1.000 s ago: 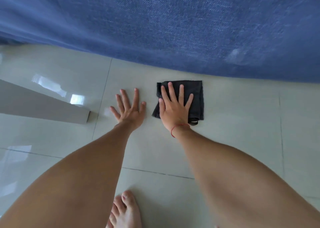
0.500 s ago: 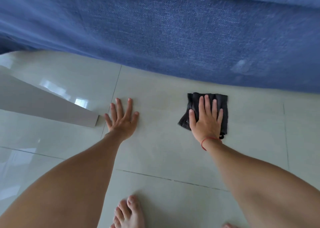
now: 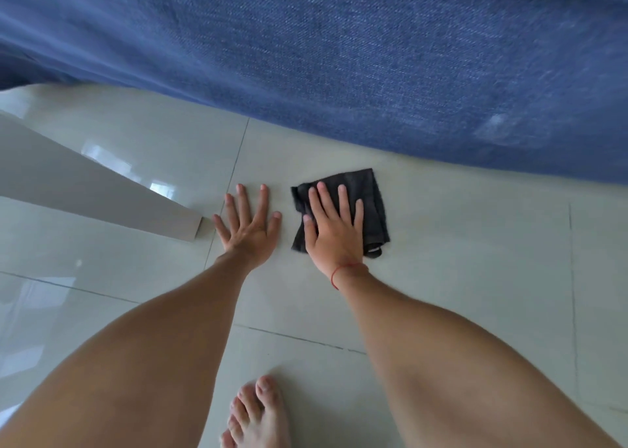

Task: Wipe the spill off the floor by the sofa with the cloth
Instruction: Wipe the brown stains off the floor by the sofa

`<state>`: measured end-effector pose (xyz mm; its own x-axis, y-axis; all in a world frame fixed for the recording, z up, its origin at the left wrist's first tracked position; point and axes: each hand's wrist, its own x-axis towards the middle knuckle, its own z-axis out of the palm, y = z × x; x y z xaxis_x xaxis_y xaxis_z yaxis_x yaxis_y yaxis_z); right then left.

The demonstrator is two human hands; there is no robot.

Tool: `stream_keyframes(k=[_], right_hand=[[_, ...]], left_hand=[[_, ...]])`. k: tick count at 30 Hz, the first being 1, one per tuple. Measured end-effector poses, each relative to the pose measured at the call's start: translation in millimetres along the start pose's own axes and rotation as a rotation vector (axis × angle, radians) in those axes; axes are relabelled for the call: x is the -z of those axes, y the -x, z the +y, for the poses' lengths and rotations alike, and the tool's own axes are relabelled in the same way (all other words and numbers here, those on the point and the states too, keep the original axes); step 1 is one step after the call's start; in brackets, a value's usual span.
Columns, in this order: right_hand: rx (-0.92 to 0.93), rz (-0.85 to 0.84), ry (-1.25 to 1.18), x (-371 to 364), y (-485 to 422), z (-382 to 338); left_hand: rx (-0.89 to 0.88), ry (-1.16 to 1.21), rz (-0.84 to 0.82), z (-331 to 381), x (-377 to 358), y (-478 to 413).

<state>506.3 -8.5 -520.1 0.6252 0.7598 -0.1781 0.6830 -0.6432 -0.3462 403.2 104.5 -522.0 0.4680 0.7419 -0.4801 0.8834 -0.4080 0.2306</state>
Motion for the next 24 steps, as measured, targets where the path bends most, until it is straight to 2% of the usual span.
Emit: stream_keyframes(k=[3, 5, 11, 13, 18, 24], right_hand=[[0.063, -0.039, 0.044, 5, 7, 26], [0.038, -0.038, 0.062, 11, 6, 39], [-0.316, 0.064, 0.038, 27, 16, 96], [-0.366, 0.066, 0.028, 32, 24, 112], [-0.362, 0.098, -0.031, 27, 24, 101], [-0.278, 0.063, -0.099, 15, 45, 64]], left_hand=[[0.018, 0.009, -0.001, 7, 2, 3], [0.019, 0.044, 0.022, 18, -2, 7], [0.034, 0.048, 0.009, 35, -13, 10], [0.033, 0.044, 0.008, 35, -13, 9], [0.042, 0.044, -0.004, 36, -14, 7], [0.045, 0.039, -0.01, 37, -12, 8]])
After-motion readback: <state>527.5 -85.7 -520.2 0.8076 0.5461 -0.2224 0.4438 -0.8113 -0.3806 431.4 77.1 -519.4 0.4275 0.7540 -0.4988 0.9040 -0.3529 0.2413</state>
